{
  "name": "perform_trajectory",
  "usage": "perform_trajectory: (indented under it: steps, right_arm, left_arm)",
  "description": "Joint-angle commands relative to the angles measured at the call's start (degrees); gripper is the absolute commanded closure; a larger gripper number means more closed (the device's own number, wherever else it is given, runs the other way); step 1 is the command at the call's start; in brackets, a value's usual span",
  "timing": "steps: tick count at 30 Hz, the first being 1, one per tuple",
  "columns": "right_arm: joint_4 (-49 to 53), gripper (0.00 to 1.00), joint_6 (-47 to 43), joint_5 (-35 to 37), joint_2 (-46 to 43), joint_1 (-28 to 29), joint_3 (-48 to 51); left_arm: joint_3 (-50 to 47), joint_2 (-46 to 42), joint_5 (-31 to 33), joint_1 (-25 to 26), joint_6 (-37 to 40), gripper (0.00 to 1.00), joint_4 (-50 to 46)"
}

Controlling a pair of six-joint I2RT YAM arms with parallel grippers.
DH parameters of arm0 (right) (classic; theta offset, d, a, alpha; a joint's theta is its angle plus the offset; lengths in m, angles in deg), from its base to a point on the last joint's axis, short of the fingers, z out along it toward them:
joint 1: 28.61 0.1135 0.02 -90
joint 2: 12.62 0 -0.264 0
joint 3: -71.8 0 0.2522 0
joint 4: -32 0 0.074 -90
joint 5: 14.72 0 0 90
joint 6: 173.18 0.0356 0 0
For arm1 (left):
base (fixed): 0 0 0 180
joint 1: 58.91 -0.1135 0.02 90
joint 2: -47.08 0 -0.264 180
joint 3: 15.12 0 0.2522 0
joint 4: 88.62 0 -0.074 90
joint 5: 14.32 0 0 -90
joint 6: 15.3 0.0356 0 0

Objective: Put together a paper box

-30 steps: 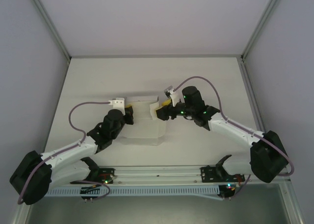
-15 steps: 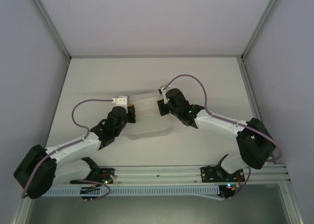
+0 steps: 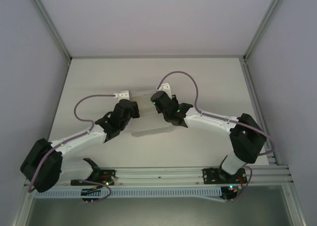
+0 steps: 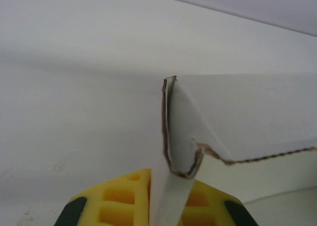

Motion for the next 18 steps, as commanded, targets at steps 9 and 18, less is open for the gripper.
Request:
perform_trajectory:
  steps: [9,18]
  right_arm:
    - [30.86,0.99,4.93,42.36,2.54,-11.88,-3.05]
    - [1.55,0.90,-12.25,5.39,-0.75,-10.41,5.75]
  left_arm:
    - [-2.64,-3.98,18.37,-8.52,-4.52,1.00,-24.56]
    - [-3.86,-8.06,0.52,-5.64,1.76,1.00,-5.50]
